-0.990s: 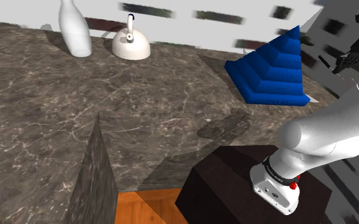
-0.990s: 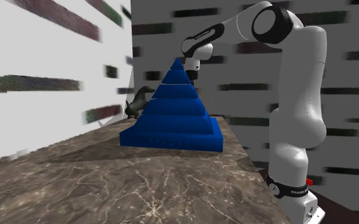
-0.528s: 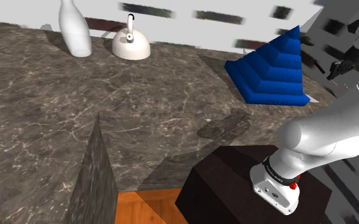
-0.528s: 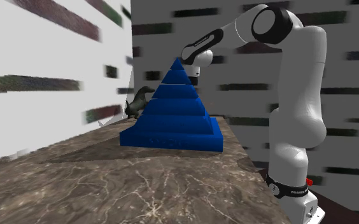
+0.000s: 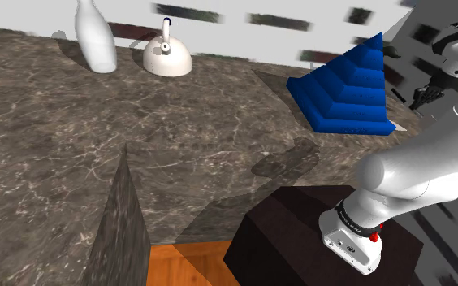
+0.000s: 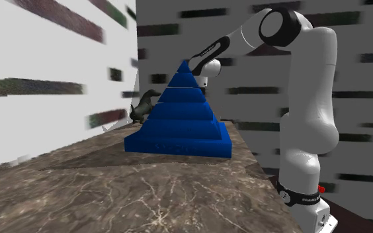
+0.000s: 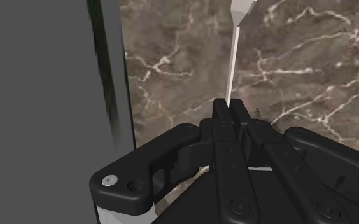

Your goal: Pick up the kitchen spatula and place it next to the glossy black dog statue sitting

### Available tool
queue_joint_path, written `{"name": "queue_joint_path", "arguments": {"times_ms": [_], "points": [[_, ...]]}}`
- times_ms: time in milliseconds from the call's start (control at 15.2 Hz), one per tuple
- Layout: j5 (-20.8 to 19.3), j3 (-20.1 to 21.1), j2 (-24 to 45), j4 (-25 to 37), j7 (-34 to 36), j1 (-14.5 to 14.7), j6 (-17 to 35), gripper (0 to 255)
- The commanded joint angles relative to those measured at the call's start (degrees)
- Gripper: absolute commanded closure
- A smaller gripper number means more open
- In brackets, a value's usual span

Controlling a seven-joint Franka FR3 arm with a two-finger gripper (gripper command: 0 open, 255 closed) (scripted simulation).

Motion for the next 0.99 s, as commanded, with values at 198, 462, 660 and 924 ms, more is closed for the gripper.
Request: {"name": "queue_joint_path", "arguments": {"times_ms": [198,462,660,924], "points": [[0.66,-0.11,0.87,-2.38,-0.57,-0.07,3.06,255],[0.67,-0.12,0.88,-2.37,-0.58,-0.07,3.06,255],[0.73,-0.13,0.95,-2.30,-0.62,-0.08,3.05,0],[0.70,-0.14,0.90,-2.40,-0.63,-0.09,3.11,0]]}}
